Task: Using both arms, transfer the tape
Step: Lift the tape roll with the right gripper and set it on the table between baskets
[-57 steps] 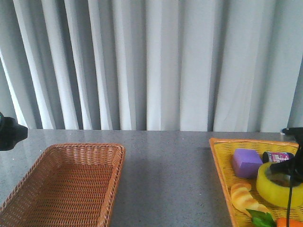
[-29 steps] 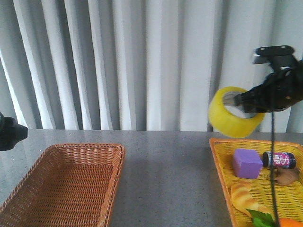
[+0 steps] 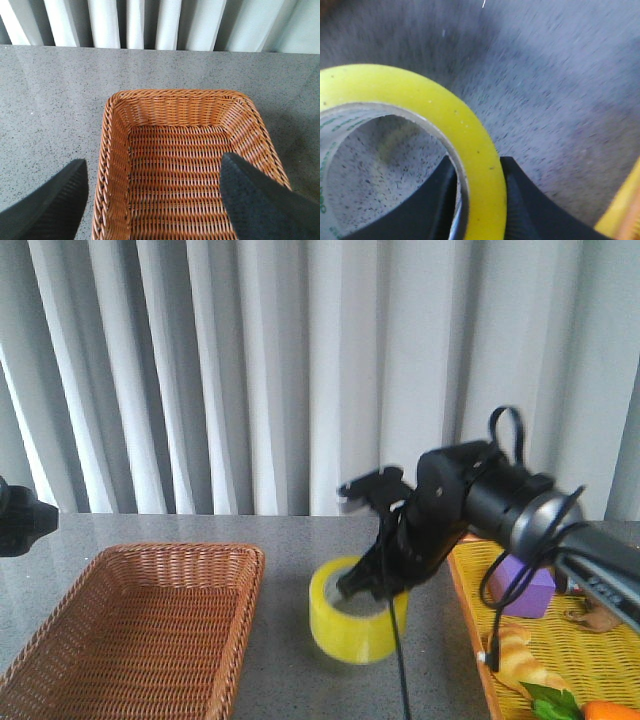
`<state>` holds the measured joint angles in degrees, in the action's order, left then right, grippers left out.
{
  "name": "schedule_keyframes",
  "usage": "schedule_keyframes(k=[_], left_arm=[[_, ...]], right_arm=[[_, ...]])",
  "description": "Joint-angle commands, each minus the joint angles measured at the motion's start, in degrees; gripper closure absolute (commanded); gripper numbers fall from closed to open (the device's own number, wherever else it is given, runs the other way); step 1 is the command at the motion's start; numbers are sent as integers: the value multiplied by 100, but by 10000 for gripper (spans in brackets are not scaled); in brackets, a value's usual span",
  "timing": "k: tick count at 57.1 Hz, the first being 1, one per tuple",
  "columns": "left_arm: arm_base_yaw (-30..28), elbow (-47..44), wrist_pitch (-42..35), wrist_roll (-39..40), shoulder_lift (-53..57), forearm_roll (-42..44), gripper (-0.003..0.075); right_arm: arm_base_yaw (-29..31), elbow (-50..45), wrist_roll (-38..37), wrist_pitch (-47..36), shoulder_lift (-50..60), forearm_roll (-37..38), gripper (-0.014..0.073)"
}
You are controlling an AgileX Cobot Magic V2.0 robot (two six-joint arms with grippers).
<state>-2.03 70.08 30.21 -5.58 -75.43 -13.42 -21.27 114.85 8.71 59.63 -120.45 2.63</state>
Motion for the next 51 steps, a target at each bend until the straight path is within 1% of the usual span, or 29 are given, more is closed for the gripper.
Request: schedule_keyframes(k=[1, 17, 23, 31, 36, 46, 51], left_arm=[[2, 195, -361, 29, 156, -90, 185], [2, 195, -340, 29, 156, -90, 185], [2, 195, -333, 29, 156, -90, 185], [2, 195, -333, 29, 156, -90, 185], [2, 195, -333, 29, 156, -90, 185], [2, 195, -338, 24, 156, -85, 185], [2, 195, -338, 24, 156, -85, 185]], right_arm=[[25, 193, -165, -189, 125, 123, 561], [33, 193, -473, -293, -249, 85, 521], [33, 193, -472, -323, -337, 97, 485], [33, 198, -543, -369, -344, 163, 379], [33, 212, -650, -326, -344, 173, 271], [33, 212, -777, -340, -323, 170, 84], [33, 212, -796, -368, -235, 170, 30]])
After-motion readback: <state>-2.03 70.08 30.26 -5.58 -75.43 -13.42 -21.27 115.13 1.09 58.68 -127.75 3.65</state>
